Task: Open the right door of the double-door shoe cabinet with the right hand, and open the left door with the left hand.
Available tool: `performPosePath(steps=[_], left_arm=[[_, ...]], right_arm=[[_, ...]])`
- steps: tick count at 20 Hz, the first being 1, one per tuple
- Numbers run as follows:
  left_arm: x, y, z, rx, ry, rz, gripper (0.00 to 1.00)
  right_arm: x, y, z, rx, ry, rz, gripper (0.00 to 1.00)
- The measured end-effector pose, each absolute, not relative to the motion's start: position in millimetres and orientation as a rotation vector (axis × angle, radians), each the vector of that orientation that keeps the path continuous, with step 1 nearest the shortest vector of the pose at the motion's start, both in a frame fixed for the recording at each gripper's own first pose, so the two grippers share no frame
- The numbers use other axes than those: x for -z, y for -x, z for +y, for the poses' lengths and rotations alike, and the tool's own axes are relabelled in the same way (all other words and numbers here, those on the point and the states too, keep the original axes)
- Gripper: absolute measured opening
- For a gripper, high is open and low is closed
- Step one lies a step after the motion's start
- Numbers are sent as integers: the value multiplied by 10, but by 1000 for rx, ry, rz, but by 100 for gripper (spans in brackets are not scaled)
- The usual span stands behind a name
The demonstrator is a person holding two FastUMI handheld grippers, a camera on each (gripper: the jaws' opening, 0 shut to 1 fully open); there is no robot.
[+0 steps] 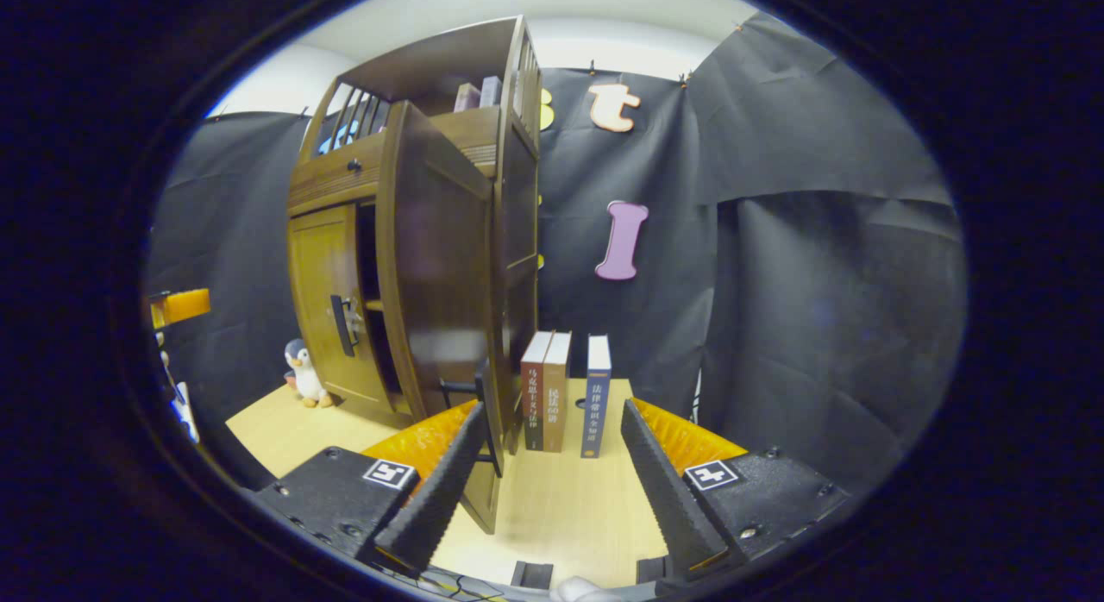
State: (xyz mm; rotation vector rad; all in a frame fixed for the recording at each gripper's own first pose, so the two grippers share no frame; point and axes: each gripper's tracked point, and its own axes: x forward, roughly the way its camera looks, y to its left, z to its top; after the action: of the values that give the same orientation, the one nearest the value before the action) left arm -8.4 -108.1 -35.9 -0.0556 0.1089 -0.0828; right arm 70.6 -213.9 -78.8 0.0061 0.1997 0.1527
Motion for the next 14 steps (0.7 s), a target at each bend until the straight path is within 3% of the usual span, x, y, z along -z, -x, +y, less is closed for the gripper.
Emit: performPosePath(steps=[3, 4, 6, 7, 8, 14], left_arm=[[318, 14, -992, 99, 51, 102, 95], [305, -4, -937, 97, 49, 100, 100], [271, -22, -811, 92, 38, 90, 95], [264, -28, -747, 87, 34, 86, 100], [270, -43, -685, 86, 33, 83, 95], [331, -95, -413, 92, 29, 93, 95]], right_arm=[[511, -560, -2010, -104, 4, 151, 100], [428, -509, -1928, -94, 3, 139, 100], [277, -423, -1758, -72, 3, 110, 100], [228, -396, -1647, -64, 6, 98, 100], [175, -376, -1520, -63, 8, 84, 100], [176, -369, -731, -57, -9, 58, 100]])
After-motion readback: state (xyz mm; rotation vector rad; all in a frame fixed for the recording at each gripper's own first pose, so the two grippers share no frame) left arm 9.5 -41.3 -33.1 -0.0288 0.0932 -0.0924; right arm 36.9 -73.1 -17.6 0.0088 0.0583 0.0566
